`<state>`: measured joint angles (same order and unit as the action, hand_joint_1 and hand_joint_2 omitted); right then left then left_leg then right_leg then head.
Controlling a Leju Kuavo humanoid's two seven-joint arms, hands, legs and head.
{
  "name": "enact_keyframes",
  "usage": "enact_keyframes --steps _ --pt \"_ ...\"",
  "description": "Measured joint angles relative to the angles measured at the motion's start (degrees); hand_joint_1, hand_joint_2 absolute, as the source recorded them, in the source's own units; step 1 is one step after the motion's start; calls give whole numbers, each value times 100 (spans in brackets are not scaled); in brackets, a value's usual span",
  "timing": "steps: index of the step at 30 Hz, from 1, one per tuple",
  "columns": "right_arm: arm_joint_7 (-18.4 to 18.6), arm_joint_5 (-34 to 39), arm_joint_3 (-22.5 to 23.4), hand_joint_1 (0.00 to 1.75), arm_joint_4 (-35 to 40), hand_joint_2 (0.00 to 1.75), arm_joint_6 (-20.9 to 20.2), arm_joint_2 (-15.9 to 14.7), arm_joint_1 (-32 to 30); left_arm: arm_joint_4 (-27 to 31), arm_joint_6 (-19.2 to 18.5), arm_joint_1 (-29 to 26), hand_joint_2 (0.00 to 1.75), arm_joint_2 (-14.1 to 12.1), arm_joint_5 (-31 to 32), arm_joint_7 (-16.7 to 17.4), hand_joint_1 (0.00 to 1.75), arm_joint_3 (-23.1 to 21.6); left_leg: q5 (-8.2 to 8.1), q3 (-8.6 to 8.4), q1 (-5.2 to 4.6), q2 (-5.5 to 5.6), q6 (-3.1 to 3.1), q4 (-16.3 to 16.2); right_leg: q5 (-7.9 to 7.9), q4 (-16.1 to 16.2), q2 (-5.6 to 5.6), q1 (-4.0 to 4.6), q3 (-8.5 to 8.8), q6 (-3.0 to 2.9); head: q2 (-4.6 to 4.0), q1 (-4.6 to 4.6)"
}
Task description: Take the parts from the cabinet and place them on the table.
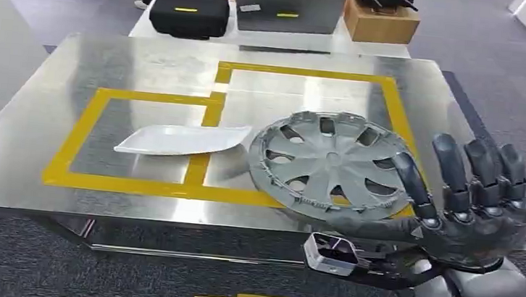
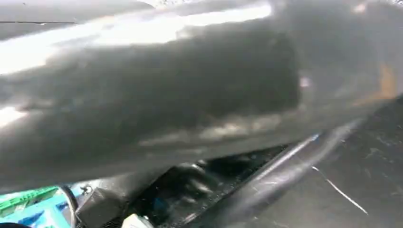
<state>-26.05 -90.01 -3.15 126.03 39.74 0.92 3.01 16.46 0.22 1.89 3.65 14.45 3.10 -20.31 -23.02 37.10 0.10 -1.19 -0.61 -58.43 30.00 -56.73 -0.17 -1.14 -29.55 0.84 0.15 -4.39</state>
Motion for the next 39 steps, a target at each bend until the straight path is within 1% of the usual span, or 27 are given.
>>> enact_keyframes --steps 1,3,4,5,6,7,9,10,11,13,15,16,18,19,20,22,23,24,26,30,31,32,34,35,36,37,39 --pt "2 -2 4 0 -17 0 0 11 -9 0 0 -4 0 -2 -9 0 0 0 -348 77 3 42 -29 -236 -54 -1 7 0 -24 -40 0 0" --pt "11 -2 20 0 -52 0 0 22 -23 0 0 -5 0 -2 -22 0 0 -2 -1018 318 10 67 -70 -1127 -174 -17 16 7 -140 -55 0 9" --pt "18 -2 48 0 -81 0 0 28 -41 0 0 -4 0 -2 -26 0 0 -2 -1205 396 10 69 -73 -1536 -223 -22 21 17 -207 -55 0 9" --pt "22 -2 77 0 -112 0 0 30 -59 0 2 -3 0 -2 -42 0 0 -4 -1250 389 10 71 -70 -1747 -267 -33 21 23 -275 -52 0 9" --pt "24 -4 100 0 -140 0 0 30 -74 0 2 -3 0 0 -50 0 0 -6 -1155 239 10 74 -56 -1667 -310 -47 21 30 -348 -50 0 9" --pt "26 -2 109 0 -155 0 0 30 -82 0 2 -3 0 0 -57 0 0 -7 -997 -8 10 75 -32 -1336 -346 -59 26 38 -406 -47 0 9" --pt "30 -2 138 0 -179 0 2 52 -88 0 4 3 0 -4 -57 0 0 -9 -690 -746 3 112 57 -237 -419 -65 50 49 -477 -33 0 11" --pt "33 -2 153 0 -188 0 2 61 -92 0 13 18 0 -24 -57 0 0 -11 -806 -1001 -14 170 114 199 -454 -68 51 61 -506 -4 0 4" --pt "35 -2 179 0 -201 0 2 61 -94 0 20 17 0 -22 -63 0 0 -13 -722 -994 -30 164 97 194 -500 -56 55 58 -512 37 0 -5" --pt "35 -2 227 0 -234 0 2 83 -115 0 24 23 0 -20 -74 2 0 -22 -680 -930 -70 162 139 203 -586 -30 52 30 -529 116 0 18" --pt "37 -2 284 0 -264 0 4 100 -142 0 26 26 0 -6 -74 4 0 -28 -524 -876 -19 104 248 310 -561 -56 68 12 -567 181 0 20" --pt "37 0 319 0 -278 0 2 100 -150 0 28 33 0 -24 -76 4 0 -28 -467 -816 -32 90 293 321 -294 -198 48 18 -665 199 0 9" --pt "35 -2 411 0 -321 0 2 118 -180 0 44 38 0 -33 -83 7 0 -31 -349 -652 -45 80 336 315 398 -997 47 15 -910 227 0 -18" --pt "35 0 485 0 -354 0 2 153 -221 0 50 37 0 -24 -96 9 0 -33 -281 -557 -55 71 343 310 636 -1446 47 15 -1020 245 0 -9" --pt "55 0 571 0 -389 0 2 170 -272 0 68 33 0 -22 -120 22 0 -33 -213 -457 -63 62 341 300 705 -1788 47 18 -1067 254 0 -18" --pt "169 0 754 0 -466 0 2 221 -390 0 133 24 0 -20 -179 24 0 -35 -102 -296 -68 50 327 281 382 -1761 46 18 -844 258 0 -11" --pt "263 0 864 0 -505 0 2 249 -471 0 162 16 0 -17 -221 24 0 -39 -49 -203 -67 49 312 252 107 -1384 41 18 -530 256 0 -13" --pt "384 0 979 0 -540 0 2 269 -548 0 175 9 0 -15 -229 24 0 -42 -7 -117 -66 50 293 210 -38 -831 19 14 -132 251 0 -13" --pt "613 0 1124 0 -590 0 4 299 -684 0 162 1 0 -22 -225 24 0 -42 52 -18 -98 53 232 104 241 161 -37 42 560 231 0 -20" --pt "1602 0 1403 0 -967 0 9 336 -1183 -6 170 -69 0 -74 -223 4 0 -55 204 9 -75 51 111 111 191 203 -36 56 385 47 0 -15" --pt "1855 0 1414 0 -1092 0 7 334 -1288 -7 192 -81 0 -85 -234 4 0 -59 -8 71 -58 74 68 23 132 194 -54 39 336 -12 0 0" --pt "1947 0 1440 0 -1154 0 7 336 -1374 -7 208 -103 0 -90 -247 4 0 -63 -367 125 -51 79 35 -223 80 194 -50 39 275 -57 0 17" --pt "2029 -2 1473 0 -1255 0 9 336 -1491 -7 214 -117 0 -101 -247 2 0 -77 -1015 300 -21 79 -13 -1091 -34 177 -47 49 208 -74 0 20" --pt "2176 0 1480 0 -1337 0 2 336 -1550 -7 223 -116 0 -103 -247 -2 0 -81 -1165 362 -19 79 -18 -1498 -90 153 -42 54 124 -67 0 26" --pt "2405 18 1480 0 -1434 0 -24 332 -1627 -7 238 -117 0 -101 -251 -2 0 -83 -1126 335 -19 80 -15 -1673 -133 123 -41 56 37 -66 0 24" --pt "2763 193 1477 0 -1553 0 -122 317 -1721 -7 277 -122 0 -98 -262 -2 0 -85 -974 178 -18 81 -5 -1572 -166 84 -46 58 -49 -63 0 24" --pt "3189 907 1499 0 -1808 0 -361 271 -1899 -7 396 -151 0 -90 -271 0 0 -87 -626 -439 -22 91 48 -695 -214 20 -45 63 -183 -49 0 24"
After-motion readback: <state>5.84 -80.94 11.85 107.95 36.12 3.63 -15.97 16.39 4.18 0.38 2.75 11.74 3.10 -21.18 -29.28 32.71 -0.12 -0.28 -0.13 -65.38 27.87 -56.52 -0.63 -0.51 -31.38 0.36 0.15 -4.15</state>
